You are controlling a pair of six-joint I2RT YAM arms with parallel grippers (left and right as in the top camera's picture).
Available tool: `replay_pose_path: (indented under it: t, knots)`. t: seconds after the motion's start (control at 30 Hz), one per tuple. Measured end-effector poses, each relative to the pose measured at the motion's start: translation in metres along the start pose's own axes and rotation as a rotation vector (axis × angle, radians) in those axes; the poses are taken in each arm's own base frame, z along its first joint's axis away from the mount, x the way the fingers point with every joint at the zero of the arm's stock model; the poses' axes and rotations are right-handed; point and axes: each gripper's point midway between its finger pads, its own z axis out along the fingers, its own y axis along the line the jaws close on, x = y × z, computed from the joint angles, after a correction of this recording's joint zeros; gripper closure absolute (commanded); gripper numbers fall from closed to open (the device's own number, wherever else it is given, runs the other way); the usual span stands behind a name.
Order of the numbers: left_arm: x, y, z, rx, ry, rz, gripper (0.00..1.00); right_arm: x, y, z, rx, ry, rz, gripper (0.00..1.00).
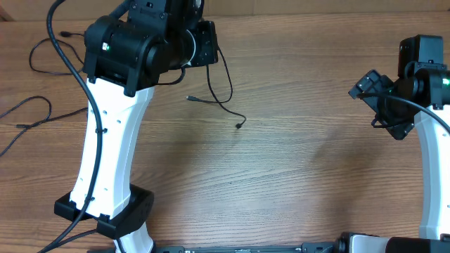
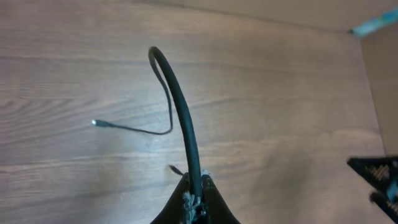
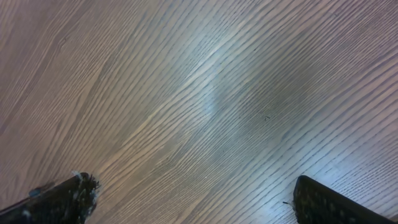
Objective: Untangle cables
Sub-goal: 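Carry the lifted cable upward and leftward with the left gripper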
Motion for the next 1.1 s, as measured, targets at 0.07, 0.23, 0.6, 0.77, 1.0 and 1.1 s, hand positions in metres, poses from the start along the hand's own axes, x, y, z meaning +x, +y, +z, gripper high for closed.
replay_pose_path:
  t: [0.07, 0.23, 0.6, 0.77, 1.0, 1.1]
  knots:
    - [-0.007, 0.000, 0.000, -0.006, -0.029, -0.008, 0.96, 0.000, 0.000, 0.000, -0.001, 0.000, 0.000, 0.00]
    - [-0.037, -0.007, -0.002, 0.009, -0.158, -0.009, 0.96, 0.000, 0.000, 0.000, 0.000, 0.001, 0.000, 0.00]
    - [-0.102, 0.020, 0.071, -0.181, -0.368, -0.035, 0.96, 0.000, 0.000, 0.000, 0.000, 0.000, 0.000, 0.00]
    - [-0.105, 0.050, 0.115, -0.305, -0.356, -0.049, 0.96, 0.000, 0.000, 0.000, 0.000, 0.001, 0.000, 0.00]
    - [-0.091, 0.103, 0.137, -0.440, -0.255, -0.078, 0.96, 0.000, 0.000, 0.000, 0.000, 0.001, 0.000, 0.00]
    - [-0.079, 0.120, 0.135, -0.490, -0.198, -0.084, 0.96, 0.000, 0.000, 0.000, 0.000, 0.001, 0.000, 0.00]
